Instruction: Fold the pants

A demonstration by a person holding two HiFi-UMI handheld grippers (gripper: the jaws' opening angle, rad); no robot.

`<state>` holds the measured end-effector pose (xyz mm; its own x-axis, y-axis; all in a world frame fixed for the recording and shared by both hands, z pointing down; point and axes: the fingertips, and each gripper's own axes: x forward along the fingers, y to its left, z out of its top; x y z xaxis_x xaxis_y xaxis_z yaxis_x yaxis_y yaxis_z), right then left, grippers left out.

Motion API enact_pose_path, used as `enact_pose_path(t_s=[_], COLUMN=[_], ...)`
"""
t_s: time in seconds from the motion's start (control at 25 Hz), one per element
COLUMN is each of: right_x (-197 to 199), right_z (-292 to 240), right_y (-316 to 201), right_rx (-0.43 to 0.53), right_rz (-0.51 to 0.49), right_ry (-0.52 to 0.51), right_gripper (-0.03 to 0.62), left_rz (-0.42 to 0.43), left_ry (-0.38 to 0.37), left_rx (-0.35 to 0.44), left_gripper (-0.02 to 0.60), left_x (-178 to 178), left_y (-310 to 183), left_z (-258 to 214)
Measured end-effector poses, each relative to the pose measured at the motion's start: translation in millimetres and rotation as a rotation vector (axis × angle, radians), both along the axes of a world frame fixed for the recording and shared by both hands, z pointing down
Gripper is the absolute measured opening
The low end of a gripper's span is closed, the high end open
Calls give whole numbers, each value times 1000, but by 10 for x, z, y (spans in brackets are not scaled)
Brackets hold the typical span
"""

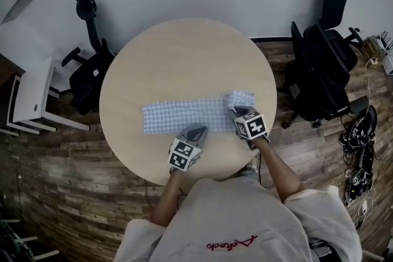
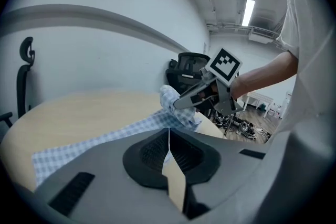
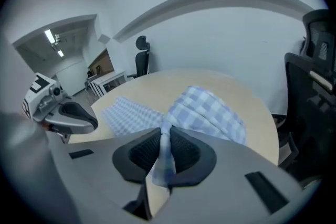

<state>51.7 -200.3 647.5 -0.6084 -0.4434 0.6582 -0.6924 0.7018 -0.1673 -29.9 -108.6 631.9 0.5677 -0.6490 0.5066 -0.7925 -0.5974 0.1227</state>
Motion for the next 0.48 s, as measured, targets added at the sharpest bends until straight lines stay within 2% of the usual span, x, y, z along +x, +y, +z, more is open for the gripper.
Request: enact_pose_path(t_s=[0.28,0.48], right_x=[-458,-551], right_z=[756,922], right_y=[167,182], right_rx=[-76,-69], right_rz=[2,24], right_ry=[161,177], right_gripper=[69,69], left_rz=[-124,-149], left_ry=[-29,-37], left_rx=[-29,-42], left_gripper=[35,35], left_x=[-769,-991], left_y=[268,357], left_z=[91,121])
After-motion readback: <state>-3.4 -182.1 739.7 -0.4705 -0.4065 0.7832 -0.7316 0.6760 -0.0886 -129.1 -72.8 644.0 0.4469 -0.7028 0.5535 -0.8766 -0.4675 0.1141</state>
